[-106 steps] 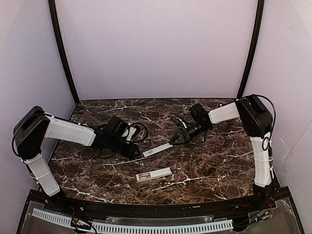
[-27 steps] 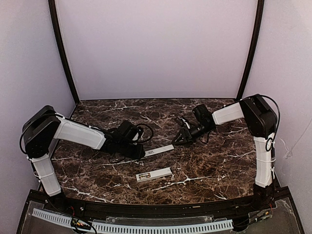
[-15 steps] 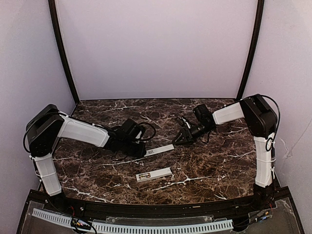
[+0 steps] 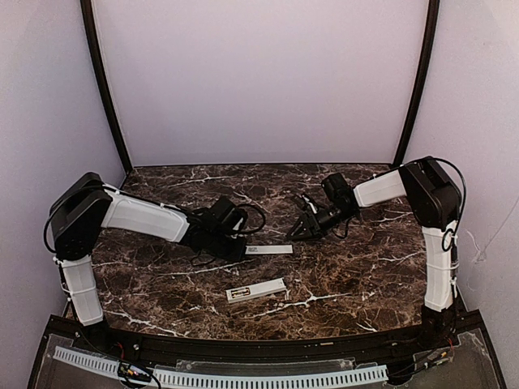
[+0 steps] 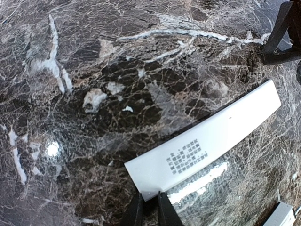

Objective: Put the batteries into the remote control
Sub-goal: Move the battery cover to the center of the board.

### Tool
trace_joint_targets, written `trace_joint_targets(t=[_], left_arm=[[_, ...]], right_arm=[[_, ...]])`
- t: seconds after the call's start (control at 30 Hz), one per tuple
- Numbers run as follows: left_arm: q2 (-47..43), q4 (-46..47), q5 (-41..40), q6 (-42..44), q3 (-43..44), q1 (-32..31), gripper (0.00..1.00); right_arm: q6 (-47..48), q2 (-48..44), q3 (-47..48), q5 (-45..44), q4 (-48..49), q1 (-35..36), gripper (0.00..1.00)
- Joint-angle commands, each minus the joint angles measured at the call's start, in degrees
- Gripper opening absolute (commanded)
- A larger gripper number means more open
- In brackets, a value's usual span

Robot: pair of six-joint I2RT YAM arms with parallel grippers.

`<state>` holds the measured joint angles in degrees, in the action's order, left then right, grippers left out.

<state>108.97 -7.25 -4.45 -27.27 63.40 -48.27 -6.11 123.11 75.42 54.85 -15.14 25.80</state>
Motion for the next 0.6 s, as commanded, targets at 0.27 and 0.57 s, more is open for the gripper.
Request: trace_joint_targets(t=[0.27,0.57], left_arm=[[-0.58,0.47,3.79,-2.56,-5.78,1.62,0.21],[-1.41,1.13,6.54,-1.95,-4.43,4.69,0.21]], right_arm=[[1.19,0.29,-1.66,-0.72,-1.04,-0.47,0.49],[1.17,-0.19,-2.17,-1.01,-1.04,-0.53,0.49]])
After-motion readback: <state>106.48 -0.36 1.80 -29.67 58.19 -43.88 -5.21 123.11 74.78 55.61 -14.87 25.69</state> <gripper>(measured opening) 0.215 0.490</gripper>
